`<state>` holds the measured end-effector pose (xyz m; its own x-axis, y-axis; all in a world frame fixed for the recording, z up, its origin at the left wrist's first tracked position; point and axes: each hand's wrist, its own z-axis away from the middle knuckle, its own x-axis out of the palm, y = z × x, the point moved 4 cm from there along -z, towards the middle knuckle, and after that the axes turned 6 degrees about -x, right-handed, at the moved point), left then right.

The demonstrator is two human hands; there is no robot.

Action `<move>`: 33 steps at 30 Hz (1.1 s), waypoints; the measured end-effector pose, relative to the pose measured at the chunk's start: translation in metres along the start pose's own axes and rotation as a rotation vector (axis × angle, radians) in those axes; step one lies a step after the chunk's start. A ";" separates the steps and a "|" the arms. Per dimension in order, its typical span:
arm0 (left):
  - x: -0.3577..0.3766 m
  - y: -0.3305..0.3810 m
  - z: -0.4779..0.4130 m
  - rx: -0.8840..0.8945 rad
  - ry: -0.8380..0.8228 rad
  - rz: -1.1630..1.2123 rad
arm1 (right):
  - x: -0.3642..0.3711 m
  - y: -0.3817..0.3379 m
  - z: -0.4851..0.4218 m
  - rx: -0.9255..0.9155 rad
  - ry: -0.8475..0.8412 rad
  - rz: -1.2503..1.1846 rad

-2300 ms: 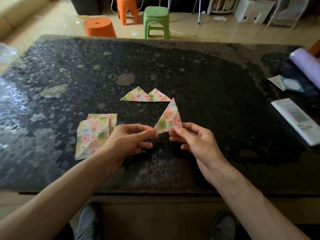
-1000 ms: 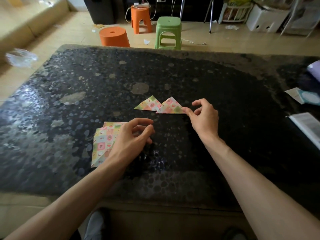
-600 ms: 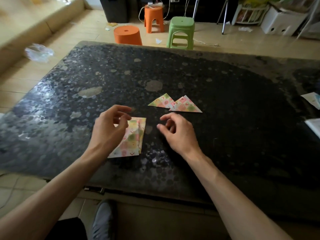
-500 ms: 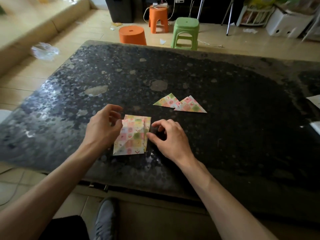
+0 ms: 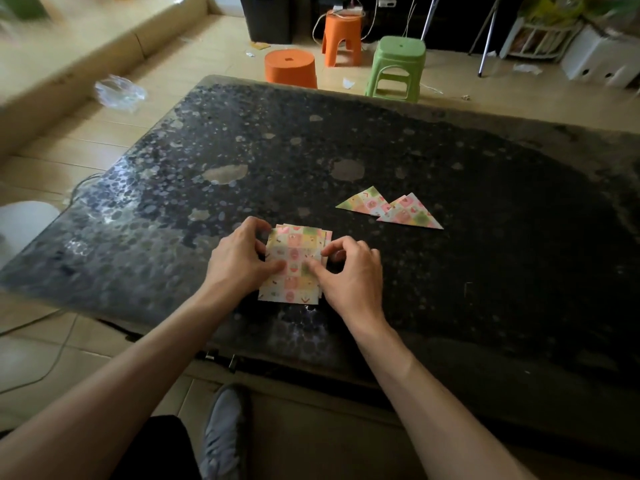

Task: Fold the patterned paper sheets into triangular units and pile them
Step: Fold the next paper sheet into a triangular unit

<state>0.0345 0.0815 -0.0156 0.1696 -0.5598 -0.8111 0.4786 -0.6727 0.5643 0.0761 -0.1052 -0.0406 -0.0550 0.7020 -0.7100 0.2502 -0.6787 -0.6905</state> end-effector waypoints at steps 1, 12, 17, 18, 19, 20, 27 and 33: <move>-0.001 0.001 0.000 -0.002 -0.006 0.018 | -0.001 0.001 -0.001 0.016 0.010 -0.089; 0.008 0.050 0.011 0.077 -0.200 0.459 | -0.060 0.027 0.004 0.420 -0.123 -0.744; 0.034 0.084 0.025 0.162 -0.337 0.460 | -0.111 0.057 0.018 0.425 -0.109 -0.682; 0.041 0.090 0.029 0.175 -0.361 0.459 | -0.120 0.065 0.021 0.413 -0.091 -0.641; 0.047 0.095 0.032 0.197 -0.374 0.450 | -0.129 0.072 0.024 0.381 -0.046 -0.581; 0.053 0.099 0.034 0.221 -0.373 0.432 | -0.140 0.078 0.027 0.317 0.039 -0.507; 0.068 0.122 0.048 0.633 -0.132 0.308 | -0.183 0.090 0.052 -0.470 0.489 0.140; 0.082 0.115 0.057 0.873 -0.146 -0.017 | -0.152 0.101 0.075 -0.644 0.175 0.337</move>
<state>0.0545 -0.0694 -0.0079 0.0283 -0.5625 -0.8263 -0.3584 -0.7774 0.5169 0.0367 -0.2964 -0.0132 0.2664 0.5386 -0.7994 0.7457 -0.6407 -0.1831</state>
